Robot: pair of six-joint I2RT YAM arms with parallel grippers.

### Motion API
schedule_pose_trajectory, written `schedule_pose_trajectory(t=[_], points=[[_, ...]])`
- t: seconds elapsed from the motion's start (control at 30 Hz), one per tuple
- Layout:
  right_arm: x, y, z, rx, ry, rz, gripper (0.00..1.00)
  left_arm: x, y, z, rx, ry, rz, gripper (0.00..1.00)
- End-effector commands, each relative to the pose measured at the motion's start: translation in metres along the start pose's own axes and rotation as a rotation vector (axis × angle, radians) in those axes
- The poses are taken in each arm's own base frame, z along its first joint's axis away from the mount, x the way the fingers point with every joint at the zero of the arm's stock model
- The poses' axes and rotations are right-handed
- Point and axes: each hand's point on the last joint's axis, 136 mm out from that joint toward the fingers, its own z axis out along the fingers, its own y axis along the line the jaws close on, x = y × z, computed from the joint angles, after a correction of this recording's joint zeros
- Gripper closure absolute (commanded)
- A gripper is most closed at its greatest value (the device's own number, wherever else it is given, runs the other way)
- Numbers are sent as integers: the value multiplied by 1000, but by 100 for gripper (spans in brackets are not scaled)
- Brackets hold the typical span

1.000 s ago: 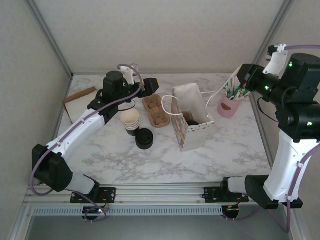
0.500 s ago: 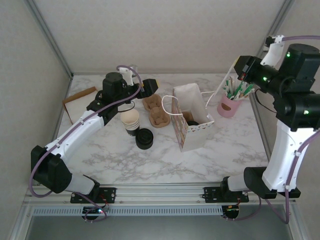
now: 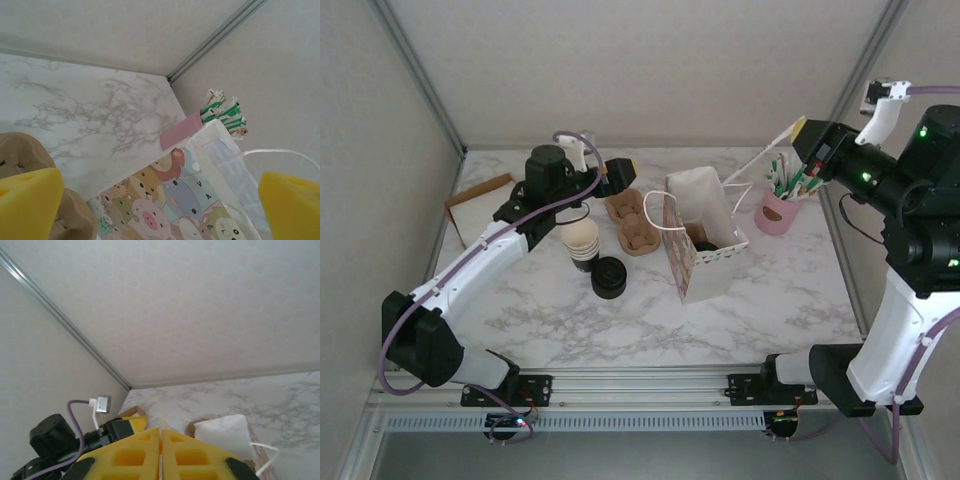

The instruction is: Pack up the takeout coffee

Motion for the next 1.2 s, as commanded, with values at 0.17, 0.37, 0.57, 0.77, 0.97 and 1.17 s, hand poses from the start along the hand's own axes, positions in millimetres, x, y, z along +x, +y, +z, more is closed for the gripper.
schedule_pose_trajectory(t=[0.17,0.37,0.57,0.77,0.97,1.17], points=[[0,-8,57,-88,57,76,94,-14,3,-17,-33,-68,12,0],[25,-31,108,-38,154,83,94,-17,11,-23,-74,-90,15,0],[71,-55,157,34,283,80,94,-25,32,-34,-155,-134,-3,0],[116,-80,190,81,378,98,95,-32,55,-51,-216,-176,-37,0],[157,-82,216,81,481,91,93,-43,79,-72,-291,-235,-68,0],[192,-94,228,141,588,63,81,-50,107,-91,-393,-286,-103,0]])
